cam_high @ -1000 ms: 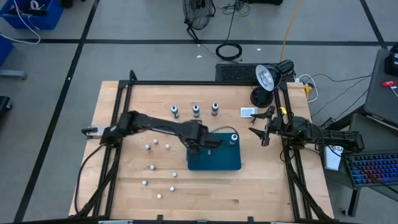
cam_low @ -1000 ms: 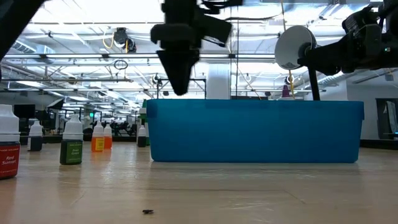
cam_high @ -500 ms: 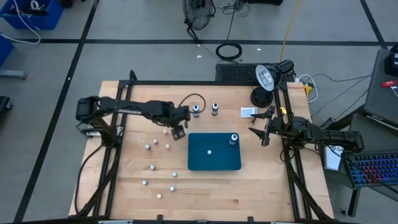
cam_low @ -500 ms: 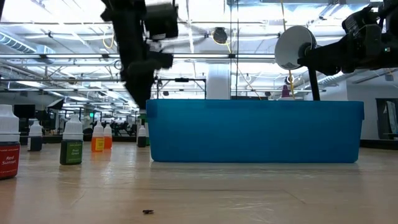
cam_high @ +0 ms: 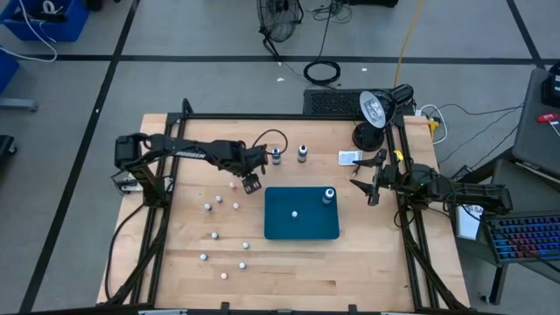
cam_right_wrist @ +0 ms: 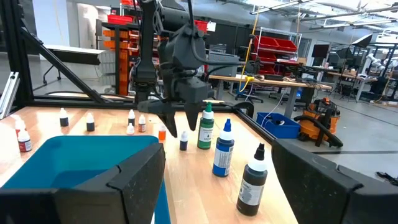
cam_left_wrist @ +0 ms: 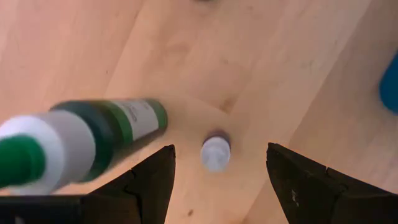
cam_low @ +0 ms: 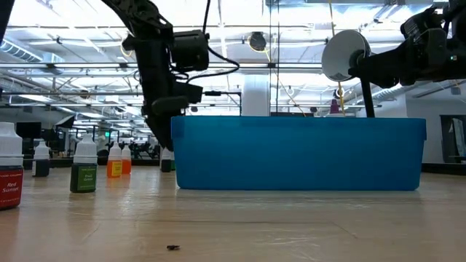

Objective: Pick & Place food coloring
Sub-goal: Put the top small purple food coloring bottle into the blue bin

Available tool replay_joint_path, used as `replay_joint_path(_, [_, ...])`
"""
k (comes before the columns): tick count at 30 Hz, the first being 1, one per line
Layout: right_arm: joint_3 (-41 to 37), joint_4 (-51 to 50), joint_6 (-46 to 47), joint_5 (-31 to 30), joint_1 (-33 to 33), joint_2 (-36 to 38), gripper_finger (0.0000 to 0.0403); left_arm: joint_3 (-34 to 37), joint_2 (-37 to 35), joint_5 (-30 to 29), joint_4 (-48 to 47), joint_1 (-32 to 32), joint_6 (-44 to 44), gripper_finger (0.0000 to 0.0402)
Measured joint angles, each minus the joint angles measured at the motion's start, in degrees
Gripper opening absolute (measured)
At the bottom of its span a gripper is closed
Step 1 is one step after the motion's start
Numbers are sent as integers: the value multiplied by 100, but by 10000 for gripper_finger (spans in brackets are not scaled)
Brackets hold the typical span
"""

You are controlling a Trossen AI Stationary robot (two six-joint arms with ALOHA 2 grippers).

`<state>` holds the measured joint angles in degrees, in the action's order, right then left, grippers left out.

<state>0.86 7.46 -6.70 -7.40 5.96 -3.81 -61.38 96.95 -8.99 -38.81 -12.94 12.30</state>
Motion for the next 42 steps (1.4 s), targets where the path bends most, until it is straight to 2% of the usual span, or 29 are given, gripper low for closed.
replay_joint_path(14, [0, 11, 0, -4, 0, -24, 281, 15, 677, -47, 216, 1, 43, 253])
replay_joint_path(27, [0, 4, 2, -2, 0, -42, 283, 15, 532, 37, 28, -1, 17, 246])
replay_joint_path(30, [-2, 2, 0, -2, 0, -43, 283, 15, 530, 35, -26, -1, 17, 218])
replay_joint_path(38, [-2, 2, 0, -2, 0, -42, 283, 15, 530, 148, -6, -5, -18, 106])
replay_joint_path(42, [0, 2, 0, -2, 0, -42, 282, 12, 530, 218, 4, -5, -130, 62])
